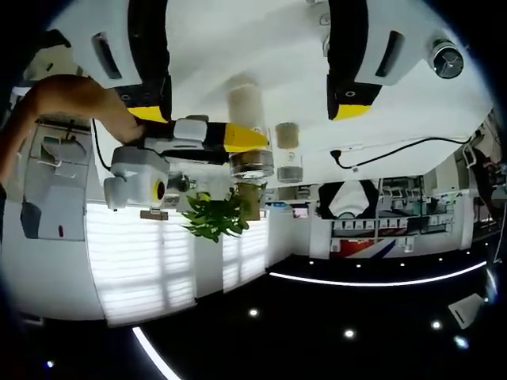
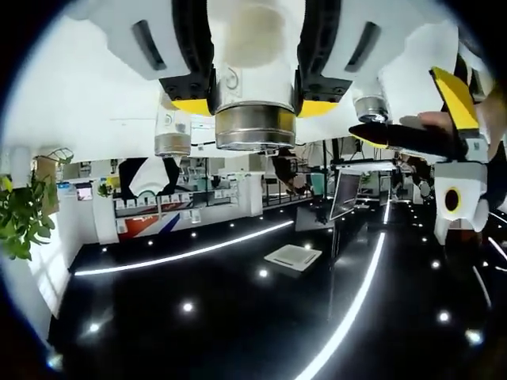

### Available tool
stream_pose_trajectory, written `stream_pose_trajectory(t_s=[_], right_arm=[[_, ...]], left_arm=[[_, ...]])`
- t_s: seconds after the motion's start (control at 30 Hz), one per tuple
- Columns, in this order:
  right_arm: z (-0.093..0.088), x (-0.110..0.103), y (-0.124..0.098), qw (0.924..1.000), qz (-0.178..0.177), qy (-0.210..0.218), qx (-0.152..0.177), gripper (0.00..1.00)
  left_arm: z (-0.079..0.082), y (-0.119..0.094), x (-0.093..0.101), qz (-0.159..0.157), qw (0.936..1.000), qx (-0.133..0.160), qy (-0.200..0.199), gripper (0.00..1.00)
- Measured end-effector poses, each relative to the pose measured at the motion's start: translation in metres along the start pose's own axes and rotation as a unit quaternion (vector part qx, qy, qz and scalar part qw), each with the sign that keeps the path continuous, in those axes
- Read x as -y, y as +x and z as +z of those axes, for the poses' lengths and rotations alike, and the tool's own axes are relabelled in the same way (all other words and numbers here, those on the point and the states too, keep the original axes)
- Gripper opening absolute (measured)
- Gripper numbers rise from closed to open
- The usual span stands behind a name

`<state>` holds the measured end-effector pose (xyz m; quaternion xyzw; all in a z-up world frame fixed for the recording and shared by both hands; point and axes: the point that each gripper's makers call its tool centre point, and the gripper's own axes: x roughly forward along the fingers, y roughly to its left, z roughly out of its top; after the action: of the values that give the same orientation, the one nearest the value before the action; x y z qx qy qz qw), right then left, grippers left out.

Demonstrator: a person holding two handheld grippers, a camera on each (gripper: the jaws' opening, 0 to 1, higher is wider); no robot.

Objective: Rotate the seasoning bottle until the label or dispensing opening points toward the visible target arrow and the bottle remains upright within the marked orientation range

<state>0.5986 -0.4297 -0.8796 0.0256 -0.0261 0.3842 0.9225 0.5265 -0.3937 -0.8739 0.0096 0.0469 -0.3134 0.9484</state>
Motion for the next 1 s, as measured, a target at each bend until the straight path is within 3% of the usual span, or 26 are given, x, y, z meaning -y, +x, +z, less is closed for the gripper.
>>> stream_pose_trajectory(t_s=[0.17, 0.47, 1.0], right_arm=[[-0.003, 0.001, -0.004, 0.9999, 0.001, 0.013, 0.000, 0.36], [-0.009, -0.016, -0.019, 0.9998, 0.007, 0.019, 0.000, 0.36], [-0.013, -0.029, -0.030, 0.9999, 0.009, -0.007, 0.006, 0.37]], left_arm=[[-0.001, 0.001, 0.003, -0.005, 1.0000, -0.002, 0.002, 0.85], [-0.004, 0.000, 0.003, -0.003, 1.0000, -0.005, 0.000, 0.85], [-0.001, 0.008, 0.014, -0.014, 0.9999, 0.006, -0.001, 0.84]])
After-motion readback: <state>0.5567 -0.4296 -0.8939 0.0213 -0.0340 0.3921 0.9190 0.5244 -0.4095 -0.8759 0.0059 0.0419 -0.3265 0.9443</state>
